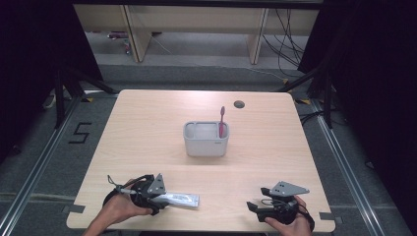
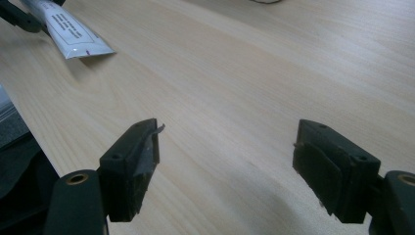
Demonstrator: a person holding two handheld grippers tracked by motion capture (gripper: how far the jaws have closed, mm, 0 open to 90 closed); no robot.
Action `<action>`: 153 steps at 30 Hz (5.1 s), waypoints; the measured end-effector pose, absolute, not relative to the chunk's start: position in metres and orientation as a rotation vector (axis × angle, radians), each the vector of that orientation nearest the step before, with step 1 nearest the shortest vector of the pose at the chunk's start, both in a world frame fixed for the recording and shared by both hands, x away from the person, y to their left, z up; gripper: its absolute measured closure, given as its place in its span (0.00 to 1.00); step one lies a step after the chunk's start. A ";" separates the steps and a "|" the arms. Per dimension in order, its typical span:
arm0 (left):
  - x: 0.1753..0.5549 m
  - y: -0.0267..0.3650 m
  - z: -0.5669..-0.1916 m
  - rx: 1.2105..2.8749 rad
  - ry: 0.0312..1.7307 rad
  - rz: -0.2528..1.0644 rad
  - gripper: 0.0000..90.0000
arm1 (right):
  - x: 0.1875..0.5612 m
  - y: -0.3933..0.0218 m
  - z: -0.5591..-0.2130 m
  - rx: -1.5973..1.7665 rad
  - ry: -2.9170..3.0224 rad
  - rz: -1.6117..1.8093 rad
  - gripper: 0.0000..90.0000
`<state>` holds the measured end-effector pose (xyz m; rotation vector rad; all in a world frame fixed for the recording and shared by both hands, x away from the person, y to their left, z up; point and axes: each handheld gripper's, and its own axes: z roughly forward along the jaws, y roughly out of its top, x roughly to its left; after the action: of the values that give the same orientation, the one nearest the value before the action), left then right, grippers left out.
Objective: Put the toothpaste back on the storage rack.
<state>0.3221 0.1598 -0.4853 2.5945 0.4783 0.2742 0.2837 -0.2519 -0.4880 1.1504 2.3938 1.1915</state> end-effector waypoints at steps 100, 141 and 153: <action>0.345 0.138 -0.465 2.729 0.532 0.156 0.80 | 0.284 -0.253 -0.487 1.175 2.372 1.209 0.29; 0.373 0.168 -0.425 2.243 0.715 0.340 0.80 | 0.286 -0.257 -0.488 1.166 2.373 1.205 0.29; 0.384 0.169 -0.411 2.165 0.737 0.389 0.80 | 0.286 -0.257 -0.488 1.175 2.372 1.206 0.29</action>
<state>0.3839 0.1685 -0.4110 2.1647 0.7371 0.3887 0.2861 -0.2574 -0.4879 1.1748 2.3724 1.2062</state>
